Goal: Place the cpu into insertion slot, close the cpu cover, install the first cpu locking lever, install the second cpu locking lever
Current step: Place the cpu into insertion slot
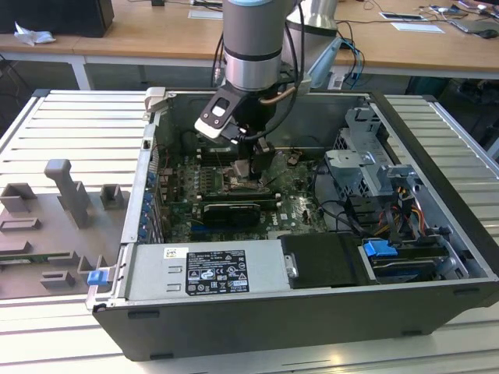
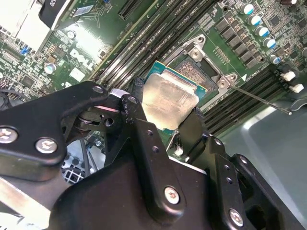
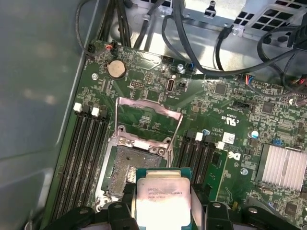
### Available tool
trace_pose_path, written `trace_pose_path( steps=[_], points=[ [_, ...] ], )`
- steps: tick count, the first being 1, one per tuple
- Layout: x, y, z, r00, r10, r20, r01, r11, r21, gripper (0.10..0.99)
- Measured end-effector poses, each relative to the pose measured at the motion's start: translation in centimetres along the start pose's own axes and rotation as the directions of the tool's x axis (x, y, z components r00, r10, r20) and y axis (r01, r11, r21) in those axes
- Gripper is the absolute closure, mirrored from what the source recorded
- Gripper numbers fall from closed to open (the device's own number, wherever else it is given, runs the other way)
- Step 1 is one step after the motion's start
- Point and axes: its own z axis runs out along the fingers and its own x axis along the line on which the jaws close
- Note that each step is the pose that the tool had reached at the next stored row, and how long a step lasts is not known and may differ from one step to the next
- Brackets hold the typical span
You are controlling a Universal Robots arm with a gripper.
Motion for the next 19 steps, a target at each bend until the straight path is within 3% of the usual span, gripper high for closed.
trace_pose_path(
  steps=[10,19],
  points=[
    [0.11,-0.01,0.61,0.9941,0.109,0.0065,-0.109,0.9941,-0.002,0.545],
    [0.53,-0.30,0.99,0.9873,0.159,0.0095,-0.159,0.9874,-0.003,0.545]
  ],
)
